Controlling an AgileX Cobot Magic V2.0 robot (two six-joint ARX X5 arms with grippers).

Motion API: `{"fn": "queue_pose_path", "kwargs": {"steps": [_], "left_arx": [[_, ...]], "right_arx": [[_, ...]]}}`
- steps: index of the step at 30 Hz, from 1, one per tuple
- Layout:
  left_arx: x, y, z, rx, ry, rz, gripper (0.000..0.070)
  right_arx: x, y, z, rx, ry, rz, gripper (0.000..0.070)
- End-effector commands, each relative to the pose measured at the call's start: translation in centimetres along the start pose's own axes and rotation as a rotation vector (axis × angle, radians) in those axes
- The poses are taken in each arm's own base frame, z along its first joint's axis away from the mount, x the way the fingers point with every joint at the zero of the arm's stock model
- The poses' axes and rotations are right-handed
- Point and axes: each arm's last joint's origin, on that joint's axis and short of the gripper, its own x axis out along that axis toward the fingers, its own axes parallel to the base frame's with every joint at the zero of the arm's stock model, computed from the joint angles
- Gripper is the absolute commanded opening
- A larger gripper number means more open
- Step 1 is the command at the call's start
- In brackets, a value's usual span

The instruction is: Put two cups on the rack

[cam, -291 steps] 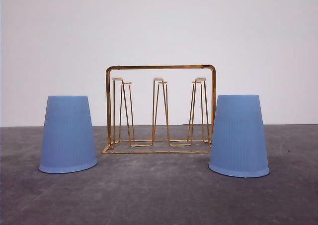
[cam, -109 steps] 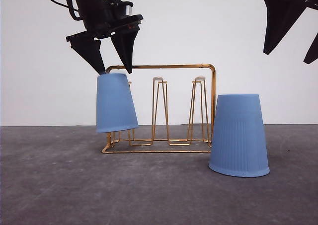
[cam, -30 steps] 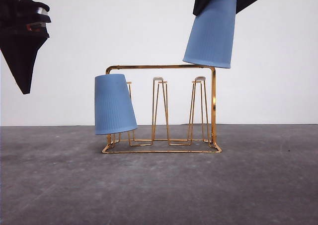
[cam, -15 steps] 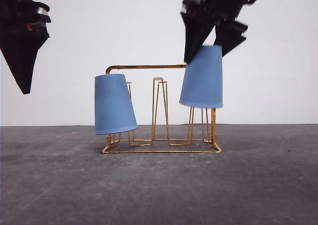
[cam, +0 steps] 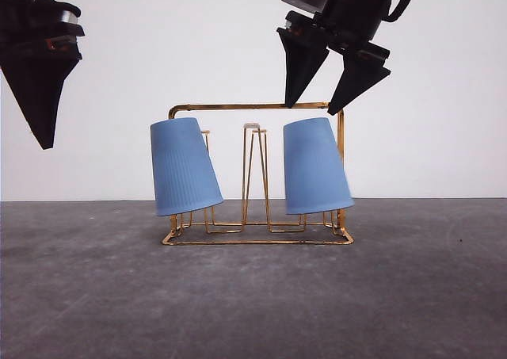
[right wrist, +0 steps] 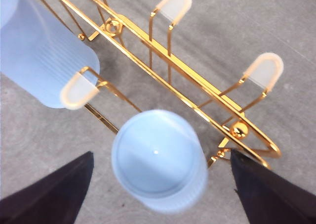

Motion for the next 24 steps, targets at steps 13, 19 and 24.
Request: {"fn": "queue_pose_path", "kwargs": {"steps": [13, 19, 24], "left_arx": [[-0.4, 4.4, 0.7, -0.12, -0.085, 0.045, 0.0486], [-0.5, 5.4, 0.6, -0.159, -0.093, 0.018, 0.0486], [-0.5, 5.4, 0.6, -0.158, -0.095, 0.005, 0.0486]], "right_arx": [[-7.3, -4.1, -2.4, 0.156, -0.053, -0.172, 0.0561], [-9.7, -4.7, -7.2, 0.253, -0.076, -0.247, 0.0561], [-10.4, -4.4, -12.6, 0.373, -0.111, -0.293, 0.0561]]}}
